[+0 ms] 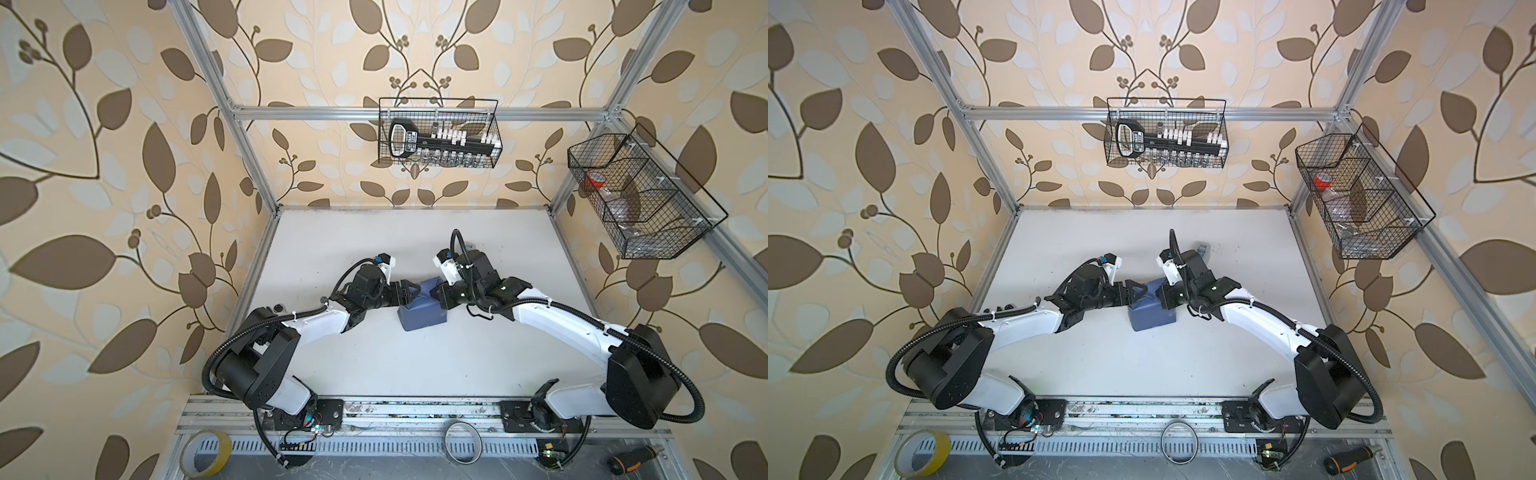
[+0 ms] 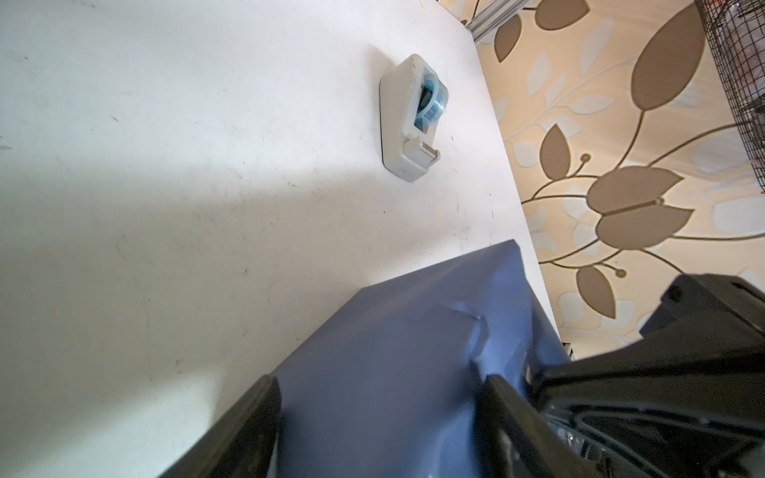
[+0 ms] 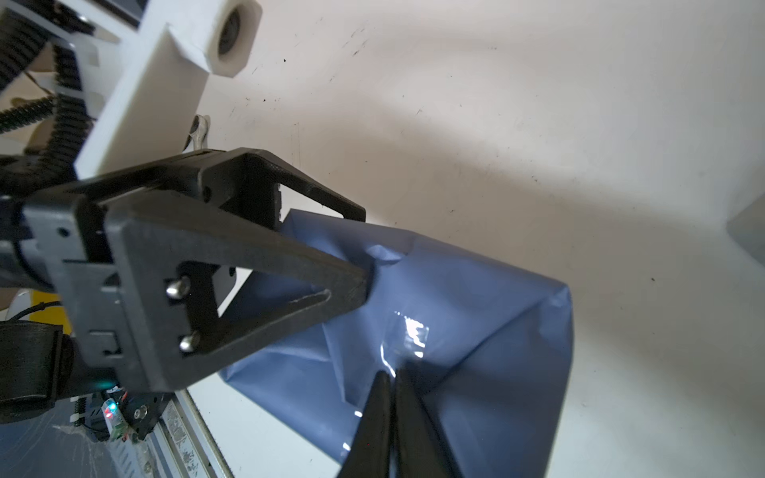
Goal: Wrap a gift box in wrapping paper
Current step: Stick the wrapping paper to the gift box, then lay the gift box flat at the center of the table.
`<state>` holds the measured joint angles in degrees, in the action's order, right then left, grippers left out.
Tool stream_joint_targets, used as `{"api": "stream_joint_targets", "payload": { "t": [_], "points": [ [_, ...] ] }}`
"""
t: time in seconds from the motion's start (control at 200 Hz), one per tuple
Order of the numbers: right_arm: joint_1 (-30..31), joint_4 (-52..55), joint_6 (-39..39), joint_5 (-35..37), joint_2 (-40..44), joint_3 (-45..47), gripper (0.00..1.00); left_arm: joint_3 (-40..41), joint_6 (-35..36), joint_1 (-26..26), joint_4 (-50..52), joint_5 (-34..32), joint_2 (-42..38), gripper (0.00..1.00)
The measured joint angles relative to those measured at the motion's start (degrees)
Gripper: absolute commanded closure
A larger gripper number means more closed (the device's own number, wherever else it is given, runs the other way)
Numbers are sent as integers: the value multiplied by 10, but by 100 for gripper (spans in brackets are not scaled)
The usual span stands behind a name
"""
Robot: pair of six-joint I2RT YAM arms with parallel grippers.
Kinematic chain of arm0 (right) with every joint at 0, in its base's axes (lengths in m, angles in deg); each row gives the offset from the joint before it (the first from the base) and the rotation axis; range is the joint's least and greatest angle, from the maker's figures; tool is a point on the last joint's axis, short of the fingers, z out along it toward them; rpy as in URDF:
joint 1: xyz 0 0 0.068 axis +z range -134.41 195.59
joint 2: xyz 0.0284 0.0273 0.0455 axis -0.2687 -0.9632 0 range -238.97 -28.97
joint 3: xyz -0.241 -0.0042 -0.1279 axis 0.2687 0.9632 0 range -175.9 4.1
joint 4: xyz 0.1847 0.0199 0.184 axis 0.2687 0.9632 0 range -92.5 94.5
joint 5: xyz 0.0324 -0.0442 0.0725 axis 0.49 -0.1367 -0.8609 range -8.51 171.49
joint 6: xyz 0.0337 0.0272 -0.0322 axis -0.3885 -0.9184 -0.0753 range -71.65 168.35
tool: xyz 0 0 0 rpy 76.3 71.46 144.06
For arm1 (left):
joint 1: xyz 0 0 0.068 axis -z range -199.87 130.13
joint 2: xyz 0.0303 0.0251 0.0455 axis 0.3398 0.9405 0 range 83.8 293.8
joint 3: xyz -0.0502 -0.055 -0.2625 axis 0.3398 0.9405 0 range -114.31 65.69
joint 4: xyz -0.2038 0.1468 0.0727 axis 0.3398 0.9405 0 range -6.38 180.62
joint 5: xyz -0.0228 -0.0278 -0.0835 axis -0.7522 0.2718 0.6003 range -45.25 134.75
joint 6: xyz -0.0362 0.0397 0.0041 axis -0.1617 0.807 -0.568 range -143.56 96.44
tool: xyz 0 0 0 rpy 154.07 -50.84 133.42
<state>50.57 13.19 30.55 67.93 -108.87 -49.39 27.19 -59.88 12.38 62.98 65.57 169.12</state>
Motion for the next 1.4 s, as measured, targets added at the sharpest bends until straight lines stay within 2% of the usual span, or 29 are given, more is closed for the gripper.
{"api": "stream_joint_targets", "payload": {
  "t": [0.165, 0.355, 0.44, 0.53, 0.69, 0.82, 0.945, 1.22, 1.399],
  "points": [
    [0, 28, 0, 0, 48, 20, 90, -17, 2, 0, 27, -3, 0, 19],
    [-10, 57, 5, 21, 138, 49, 74, -67, 16, 0, 111, -17, -1, 14],
    [8, 44, -1, 35, 166, 74, 68, -89, 25, 0, 142, -23, -20, 14],
    [37, 16, -6, 37, 171, 108, 67, -105, 35, -1, 163, -25, -52, 14],
    [81, -45, -23, 39, 139, 133, 70, -108, 43, -32, 175, -13, -105, 14],
    [88, -89, -31, 41, 86, 125, 72, -84, 41, -73, 182, -13, -136, 15],
    [88, -105, -34, 54, 37, 92, 75, -59, 39, -87, 198, -13, -155, 15],
    [46, -127, -40, 66, -66, -26, 74, -10, 40, -95, 215, -25, -202, 14],
    [17, -122, -39, 65, -75, -48, 66, 4, 46, -99, 226, -69, -222, 12]
  ]
}}
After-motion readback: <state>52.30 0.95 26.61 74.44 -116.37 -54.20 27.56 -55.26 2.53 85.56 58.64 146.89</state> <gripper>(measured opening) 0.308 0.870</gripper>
